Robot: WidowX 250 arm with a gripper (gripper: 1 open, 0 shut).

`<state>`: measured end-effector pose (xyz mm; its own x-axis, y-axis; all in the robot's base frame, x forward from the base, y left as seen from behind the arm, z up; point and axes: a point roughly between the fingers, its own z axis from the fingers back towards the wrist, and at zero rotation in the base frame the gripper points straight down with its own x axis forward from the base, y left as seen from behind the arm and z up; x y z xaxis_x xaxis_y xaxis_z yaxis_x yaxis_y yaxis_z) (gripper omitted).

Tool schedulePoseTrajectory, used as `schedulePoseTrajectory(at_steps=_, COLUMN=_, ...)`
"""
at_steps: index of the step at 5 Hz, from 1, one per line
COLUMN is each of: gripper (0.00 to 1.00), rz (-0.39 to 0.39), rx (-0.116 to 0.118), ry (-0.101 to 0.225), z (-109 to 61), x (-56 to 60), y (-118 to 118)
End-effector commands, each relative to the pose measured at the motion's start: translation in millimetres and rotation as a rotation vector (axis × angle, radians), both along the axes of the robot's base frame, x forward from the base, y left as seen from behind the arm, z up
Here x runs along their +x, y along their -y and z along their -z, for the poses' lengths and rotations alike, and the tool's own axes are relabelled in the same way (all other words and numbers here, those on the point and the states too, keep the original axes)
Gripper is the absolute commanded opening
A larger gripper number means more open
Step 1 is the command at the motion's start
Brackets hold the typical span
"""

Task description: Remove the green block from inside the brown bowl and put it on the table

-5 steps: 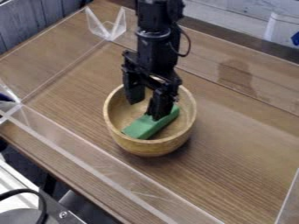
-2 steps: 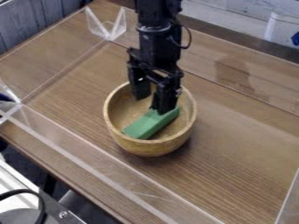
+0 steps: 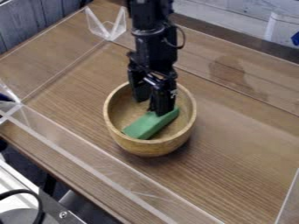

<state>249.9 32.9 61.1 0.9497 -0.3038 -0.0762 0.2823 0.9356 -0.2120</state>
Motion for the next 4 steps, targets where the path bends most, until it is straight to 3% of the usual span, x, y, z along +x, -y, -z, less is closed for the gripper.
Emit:
schedulePoseTrajectory(at_steps=1, gripper=1.0, rz=0.005, rx=0.02, ry=0.042, z=3.7, x=5.7, y=0.8)
schedulePoseTrajectory(at_steps=2, gripper=1.0, rz=0.013, rx=0.041, ry=0.04, z=18.4, x=6.1, y=4.5)
schedulePoseTrajectory(at_steps=4, gripper=1.0, rz=0.016, rx=0.092, ry=0.063, z=24.2, x=1.2, y=20.0)
